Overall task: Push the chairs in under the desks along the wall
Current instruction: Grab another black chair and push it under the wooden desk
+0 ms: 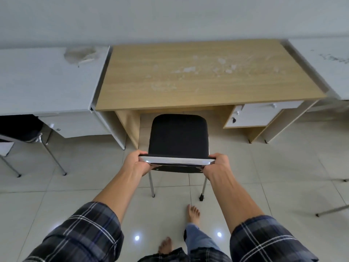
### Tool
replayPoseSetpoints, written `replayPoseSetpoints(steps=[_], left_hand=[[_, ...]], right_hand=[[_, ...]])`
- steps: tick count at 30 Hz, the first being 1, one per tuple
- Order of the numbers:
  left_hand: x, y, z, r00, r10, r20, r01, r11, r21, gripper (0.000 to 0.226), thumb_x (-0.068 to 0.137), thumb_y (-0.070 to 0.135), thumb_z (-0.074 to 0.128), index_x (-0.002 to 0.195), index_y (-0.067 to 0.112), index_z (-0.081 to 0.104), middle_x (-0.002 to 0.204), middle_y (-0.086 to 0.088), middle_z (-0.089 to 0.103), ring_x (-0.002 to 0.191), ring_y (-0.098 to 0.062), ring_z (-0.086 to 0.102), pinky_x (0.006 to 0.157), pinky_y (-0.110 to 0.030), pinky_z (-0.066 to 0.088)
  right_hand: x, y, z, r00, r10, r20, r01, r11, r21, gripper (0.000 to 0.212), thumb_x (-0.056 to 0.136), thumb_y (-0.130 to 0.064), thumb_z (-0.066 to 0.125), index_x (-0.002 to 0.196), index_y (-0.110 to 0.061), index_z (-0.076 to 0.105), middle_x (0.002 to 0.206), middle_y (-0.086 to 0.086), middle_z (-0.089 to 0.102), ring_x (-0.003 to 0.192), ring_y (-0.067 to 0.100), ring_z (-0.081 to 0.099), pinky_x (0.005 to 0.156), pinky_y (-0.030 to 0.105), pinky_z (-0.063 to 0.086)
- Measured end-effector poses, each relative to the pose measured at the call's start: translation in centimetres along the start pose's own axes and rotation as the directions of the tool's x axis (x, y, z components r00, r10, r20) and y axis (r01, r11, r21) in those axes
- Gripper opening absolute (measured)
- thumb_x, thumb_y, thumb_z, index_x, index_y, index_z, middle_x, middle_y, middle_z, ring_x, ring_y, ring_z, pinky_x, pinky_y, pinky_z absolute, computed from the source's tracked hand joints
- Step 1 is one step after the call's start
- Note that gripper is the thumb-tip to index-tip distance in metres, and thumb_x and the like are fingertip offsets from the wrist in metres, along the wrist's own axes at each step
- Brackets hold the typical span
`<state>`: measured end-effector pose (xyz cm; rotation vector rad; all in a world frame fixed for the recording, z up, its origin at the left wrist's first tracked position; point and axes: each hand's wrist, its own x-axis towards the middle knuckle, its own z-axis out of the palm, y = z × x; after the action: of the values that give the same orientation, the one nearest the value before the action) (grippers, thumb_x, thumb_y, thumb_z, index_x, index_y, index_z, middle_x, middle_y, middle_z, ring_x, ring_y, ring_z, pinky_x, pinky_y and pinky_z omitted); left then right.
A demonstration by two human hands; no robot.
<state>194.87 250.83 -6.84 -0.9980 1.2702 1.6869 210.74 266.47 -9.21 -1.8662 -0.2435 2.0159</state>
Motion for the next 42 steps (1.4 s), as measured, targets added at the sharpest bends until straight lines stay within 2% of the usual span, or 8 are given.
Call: replayPoseSetpoints(steps=[4, 11, 16, 20, 25, 32, 40, 42], left_hand=[[1.5, 2.3, 3.5, 1.0, 0.0, 0.01, 0.0, 0.999, -0.041, 0.023, 0.078, -0.01, 0.052, 0.096, 0.005, 0.053, 0.104, -0.023, 0.05, 0.087, -0.053, 0.051, 0.067, -0.073, 0.044], [3.8, 5.7, 9.2, 0.999, 0.034, -0.039, -0.037, 0.998, -0.059, 0.028, 0.079, -0.009, 0.052, 0.102, 0.004, 0.056, 0.105, -0.025, 0.049, 0.097, -0.054, 0.048, 0.058, -0.072, 0.044], [5.4, 7.8, 12.4, 0.997, 0.045, -0.057, -0.05, 0.996, -0.075, 0.022, 0.078, -0.01, 0.052, 0.096, 0.004, 0.055, 0.102, -0.023, 0.048, 0.087, -0.052, 0.049, 0.05, -0.07, 0.044], [6.3, 8.9, 14.4, 0.998, 0.05, -0.047, -0.055, 0.993, -0.107, 0.02, 0.077, -0.01, 0.051, 0.093, 0.002, 0.053, 0.102, -0.023, 0.049, 0.08, -0.053, 0.048, 0.046, -0.069, 0.041], [7.0, 10.3, 17.1, 0.997, 0.069, -0.042, -0.073, 0.992, -0.104, 0.012, 0.081, -0.009, 0.047, 0.087, 0.0, 0.052, 0.099, -0.022, 0.049, 0.093, -0.052, 0.049, 0.072, -0.073, 0.04], [8.5, 12.3, 18.3, 0.994, 0.06, -0.089, -0.072, 0.989, -0.131, 0.014, 0.079, -0.01, 0.05, 0.084, 0.003, 0.053, 0.097, -0.017, 0.051, 0.087, -0.048, 0.053, 0.082, -0.073, 0.042], [8.4, 11.9, 18.1, 0.995, 0.081, -0.06, -0.086, 0.993, -0.086, 0.01, 0.082, -0.006, 0.053, 0.087, 0.003, 0.051, 0.097, -0.018, 0.052, 0.091, -0.047, 0.051, 0.085, -0.069, 0.045], [8.4, 11.7, 17.9, 0.994, 0.093, -0.06, -0.096, 0.994, -0.054, 0.007, 0.084, -0.002, 0.057, 0.086, 0.003, 0.051, 0.095, -0.018, 0.054, 0.093, -0.044, 0.053, 0.087, -0.066, 0.047]], right_hand=[[1.4, -3.0, 4.0, 1.0, 0.011, 0.028, -0.01, 0.999, -0.038, 0.029, 0.082, 0.0, 0.059, 0.11, -0.006, 0.056, 0.139, 0.018, 0.057, 0.122, 0.038, 0.063, 0.1, 0.052, 0.06], [4.3, -7.4, 10.6, 0.998, 0.037, 0.053, -0.036, 0.999, -0.025, 0.039, 0.08, 0.002, 0.059, 0.119, -0.004, 0.056, 0.146, 0.019, 0.053, 0.127, 0.038, 0.06, 0.103, 0.054, 0.058], [5.4, -9.9, 14.3, 0.997, 0.043, 0.07, -0.042, 0.999, -0.024, 0.029, 0.081, 0.002, 0.058, 0.109, -0.005, 0.054, 0.134, 0.018, 0.055, 0.121, 0.042, 0.061, 0.1, 0.056, 0.059], [6.3, -11.2, 16.5, 0.998, 0.041, 0.042, -0.04, 0.999, -0.016, 0.018, 0.08, 0.002, 0.06, 0.087, -0.009, 0.047, 0.101, 0.009, 0.045, 0.116, 0.03, 0.064, 0.102, 0.058, 0.058], [7.7, -12.9, 19.0, 1.0, 0.012, -0.003, -0.013, 0.997, -0.077, 0.022, 0.08, 0.001, 0.06, 0.076, -0.012, 0.043, 0.076, 0.003, 0.036, 0.076, 0.023, 0.049, 0.103, 0.06, 0.056], [8.9, -12.9, 21.0, 0.999, 0.032, 0.007, -0.031, 0.991, -0.127, 0.013, 0.077, -0.001, 0.057, 0.084, -0.011, 0.052, 0.102, 0.007, 0.048, 0.095, 0.022, 0.058, 0.101, 0.062, 0.057], [8.1, -12.9, 21.3, 1.0, 0.0, -0.022, -0.004, 0.987, -0.162, 0.013, 0.081, -0.005, 0.06, 0.093, -0.009, 0.056, 0.104, 0.009, 0.052, 0.095, 0.031, 0.062, 0.092, 0.054, 0.063], [7.8, -12.8, 21.0, 1.0, -0.018, -0.001, 0.017, 0.988, -0.155, 0.015, 0.085, -0.006, 0.061, 0.098, -0.008, 0.056, 0.093, 0.009, 0.05, 0.079, 0.027, 0.057, 0.093, 0.054, 0.062]])
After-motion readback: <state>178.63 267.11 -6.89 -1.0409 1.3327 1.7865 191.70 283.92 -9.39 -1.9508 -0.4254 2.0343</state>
